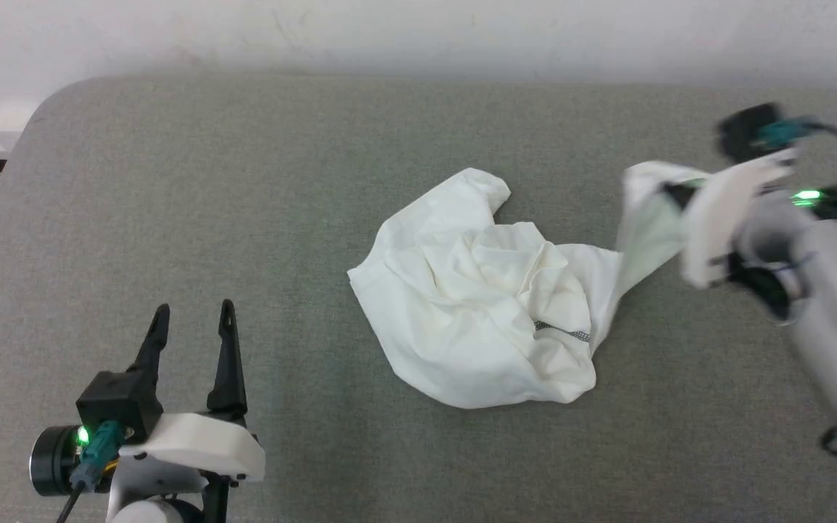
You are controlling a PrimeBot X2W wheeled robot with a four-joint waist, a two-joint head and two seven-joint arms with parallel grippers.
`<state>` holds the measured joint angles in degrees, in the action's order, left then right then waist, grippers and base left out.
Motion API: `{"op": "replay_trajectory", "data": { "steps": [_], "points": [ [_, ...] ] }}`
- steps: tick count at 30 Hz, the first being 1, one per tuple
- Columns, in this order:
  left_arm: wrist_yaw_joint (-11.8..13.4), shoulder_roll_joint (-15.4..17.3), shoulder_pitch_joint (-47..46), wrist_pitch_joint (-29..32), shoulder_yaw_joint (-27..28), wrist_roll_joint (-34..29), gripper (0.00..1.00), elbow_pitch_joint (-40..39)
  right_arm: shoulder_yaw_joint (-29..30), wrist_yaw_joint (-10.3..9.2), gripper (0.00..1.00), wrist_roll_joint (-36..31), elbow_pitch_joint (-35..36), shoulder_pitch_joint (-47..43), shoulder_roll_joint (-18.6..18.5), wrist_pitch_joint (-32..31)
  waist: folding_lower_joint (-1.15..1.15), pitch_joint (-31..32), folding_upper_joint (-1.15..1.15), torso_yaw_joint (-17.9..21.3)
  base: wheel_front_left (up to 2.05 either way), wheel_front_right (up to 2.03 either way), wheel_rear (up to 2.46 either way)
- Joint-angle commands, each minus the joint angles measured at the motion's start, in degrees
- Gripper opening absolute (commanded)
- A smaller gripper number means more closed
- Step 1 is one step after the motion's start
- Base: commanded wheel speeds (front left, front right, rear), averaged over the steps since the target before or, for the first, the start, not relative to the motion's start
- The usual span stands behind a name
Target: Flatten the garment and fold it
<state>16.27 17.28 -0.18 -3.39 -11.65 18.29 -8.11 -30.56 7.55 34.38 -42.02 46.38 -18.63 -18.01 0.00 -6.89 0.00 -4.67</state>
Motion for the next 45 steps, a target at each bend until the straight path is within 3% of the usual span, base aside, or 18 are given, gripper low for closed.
{"op": "replay_trajectory", "data": {
  "steps": [1, 7, 14, 15, 16, 24, 31, 34, 37, 38, 41, 45],
  "points": [
    [0.32, -0.25, -1.02, -0.33, -0.21, 0.47, 1.0, -0.15, 3.91, -0.06, 0.0, -1.96, -2.78, 0.93, -2.61, 1.6, 0.0, -0.49, 0.0, -0.33, 0.0, 0.0, 0.0],
    [0.46, -0.42, -1.36, -1.13, -0.2, 0.64, 1.0, 0.05, 16.24, -0.06, 0.0, -9.24, -11.85, -0.68, -9.2, 6.87, 0.0, -1.95, 0.0, -0.93, 0.0, 0.0, 0.0],
    [0.78, -0.4, -1.61, -1.74, 0.1, 0.88, 1.0, 0.53, 28.5, -0.06, 0.0, -18.1, -22.93, -5.52, -11.14, 13.22, 0.0, -3.24, 0.0, -0.56, 0.0, 0.0, 0.0],
    [0.79, -0.34, -1.61, -1.76, 0.13, 0.92, 1.0, 0.61, 29.73, -0.06, 0.37, -19.36, -24.1, -6.1, -10.53, 14.25, 0.0, -3.3, 0.0, -0.45, 0.0, 0.0, 0.0],
    [0.79, -0.26, -1.6, -1.76, 0.16, 0.95, 1.0, 0.69, 30.77, -0.06, 1.0, -20.51, -25.03, -6.64, -9.86, 15.23, 0.0, -3.32, 0.0, -0.34, 0.0, 0.0, 0.0],
    [1.31, 0.14, -1.35, -1.33, 0.21, 0.94, 1.0, 0.94, 41.05, -0.06, 1.0, -25.2, -26.05, -9.64, -7.85, 26.4, 0.0, -1.69, 0.0, 0.39, 0.0, 0.0, 0.0],
    [2.01, 0.44, -0.25, -0.41, 0.0, 0.85, 1.0, 0.53, 39.57, -0.06, 1.0, -26.07, -17.42, -11.86, -0.72, 27.5, 0.0, 0.78, 0.0, 1.05, 0.0, 0.0, 0.0],
    [2.21, 0.69, 0.08, -0.01, 0.01, 0.87, 1.0, 0.14, 36.24, -0.06, 1.0, -24.76, -10.86, -14.04, 2.96, 22.87, 0.0, 1.3, 0.0, 1.1, 0.0, 0.0, 0.0],
    [2.39, 0.93, 0.4, 0.21, 0.09, 0.91, 1.0, -0.25, 29.8, -0.06, 1.0, -21.75, -2.89, -16.67, 6.09, 14.29, 0.0, 1.43, 0.0, 1.07, 0.0, 0.0, 0.0],
    [2.39, 0.93, 0.4, 0.21, 0.09, 0.91, 1.0, -0.25, 29.8, -0.06, 1.0, -21.75, -2.89, -16.67, 6.09, 14.29, 0.0, 1.43, 0.0, 1.07, 0.0, 0.0, 0.0],
    [2.52, 1.03, 0.49, 0.34, 0.06, 0.96, 1.0, -0.51, 22.68, -0.06, 1.0, -16.8, 6.55, -19.15, 6.81, 4.66, 0.0, 1.31, 0.0, 0.78, 0.0, 0.0, 0.0],
    [2.54, 1.02, 0.21, 0.28, -0.13, 0.98, 1.0, -0.74, 15.66, -0.06, 1.0, -10.14, 17.99, -20.61, 4.78, -6.39, 0.0, 0.72, 0.0, 0.09, 0.0, 0.0, 0.0]
  ]
}}
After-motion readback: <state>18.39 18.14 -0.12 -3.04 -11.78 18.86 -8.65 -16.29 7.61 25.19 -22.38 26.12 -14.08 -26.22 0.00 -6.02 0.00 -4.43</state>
